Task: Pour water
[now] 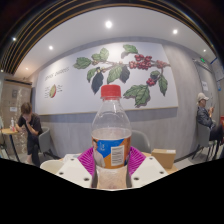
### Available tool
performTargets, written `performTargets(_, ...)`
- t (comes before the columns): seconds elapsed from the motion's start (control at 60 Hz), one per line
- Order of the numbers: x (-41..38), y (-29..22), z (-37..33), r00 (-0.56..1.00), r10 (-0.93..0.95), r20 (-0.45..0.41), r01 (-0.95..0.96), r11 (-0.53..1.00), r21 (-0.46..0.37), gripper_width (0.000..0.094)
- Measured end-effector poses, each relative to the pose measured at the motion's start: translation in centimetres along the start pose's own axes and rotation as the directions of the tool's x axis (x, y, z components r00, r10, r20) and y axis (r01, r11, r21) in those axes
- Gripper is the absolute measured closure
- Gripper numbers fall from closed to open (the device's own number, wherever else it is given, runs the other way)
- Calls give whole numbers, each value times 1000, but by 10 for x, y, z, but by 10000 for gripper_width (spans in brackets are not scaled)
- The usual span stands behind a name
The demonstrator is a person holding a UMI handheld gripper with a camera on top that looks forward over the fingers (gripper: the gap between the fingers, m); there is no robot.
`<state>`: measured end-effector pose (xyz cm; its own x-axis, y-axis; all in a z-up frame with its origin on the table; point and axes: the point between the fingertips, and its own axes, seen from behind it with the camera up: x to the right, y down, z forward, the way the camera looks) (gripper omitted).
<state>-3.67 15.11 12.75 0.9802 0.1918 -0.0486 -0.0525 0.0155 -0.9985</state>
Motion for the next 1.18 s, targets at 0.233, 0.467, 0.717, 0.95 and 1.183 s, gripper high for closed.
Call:
performTargets(0.233, 17, 6, -2, 998, -48, 44, 50, 998, -44, 547)
performTargets(0.467, 11, 30, -4, 995, -59, 82, 76, 975, -211, 113)
performTargets(0.717, 30, 29, -73, 997, -51, 59, 63, 974, -216, 78)
performTargets(0.95, -5, 33, -183, 989, 74, 130, -41, 970, -240, 85)
performTargets(1.183, -64, 54, -241, 931, 249, 266, -164, 938, -304, 85)
